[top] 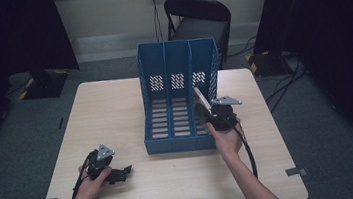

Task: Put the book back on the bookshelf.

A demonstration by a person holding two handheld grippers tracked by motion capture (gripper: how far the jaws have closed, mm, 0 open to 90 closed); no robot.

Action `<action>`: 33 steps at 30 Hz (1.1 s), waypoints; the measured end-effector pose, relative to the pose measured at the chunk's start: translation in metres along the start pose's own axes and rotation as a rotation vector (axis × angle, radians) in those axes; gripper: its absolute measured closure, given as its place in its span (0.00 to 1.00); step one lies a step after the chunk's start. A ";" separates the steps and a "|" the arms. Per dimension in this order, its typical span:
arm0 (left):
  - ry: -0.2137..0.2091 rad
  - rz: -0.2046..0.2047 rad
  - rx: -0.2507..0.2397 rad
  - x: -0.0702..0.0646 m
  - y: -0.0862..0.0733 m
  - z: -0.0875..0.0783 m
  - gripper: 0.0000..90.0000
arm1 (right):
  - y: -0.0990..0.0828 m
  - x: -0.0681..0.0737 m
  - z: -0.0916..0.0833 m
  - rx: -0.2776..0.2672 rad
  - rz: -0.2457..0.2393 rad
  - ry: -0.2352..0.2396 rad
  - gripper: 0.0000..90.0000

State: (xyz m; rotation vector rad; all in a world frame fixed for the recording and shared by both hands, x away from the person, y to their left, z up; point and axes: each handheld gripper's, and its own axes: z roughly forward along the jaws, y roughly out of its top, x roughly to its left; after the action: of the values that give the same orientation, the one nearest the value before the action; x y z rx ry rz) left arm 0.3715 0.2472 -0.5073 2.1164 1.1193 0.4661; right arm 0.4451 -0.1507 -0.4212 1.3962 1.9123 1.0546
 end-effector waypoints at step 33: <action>-0.003 -0.003 0.000 -0.001 0.000 0.000 0.00 | -0.034 -0.006 -0.009 -0.220 0.027 0.104 0.69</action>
State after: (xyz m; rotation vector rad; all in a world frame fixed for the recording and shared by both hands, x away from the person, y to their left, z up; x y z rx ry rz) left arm 0.3712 0.2462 -0.5075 2.1144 1.1203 0.4610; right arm 0.4225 -0.1642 -0.4447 1.2684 1.7899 1.3307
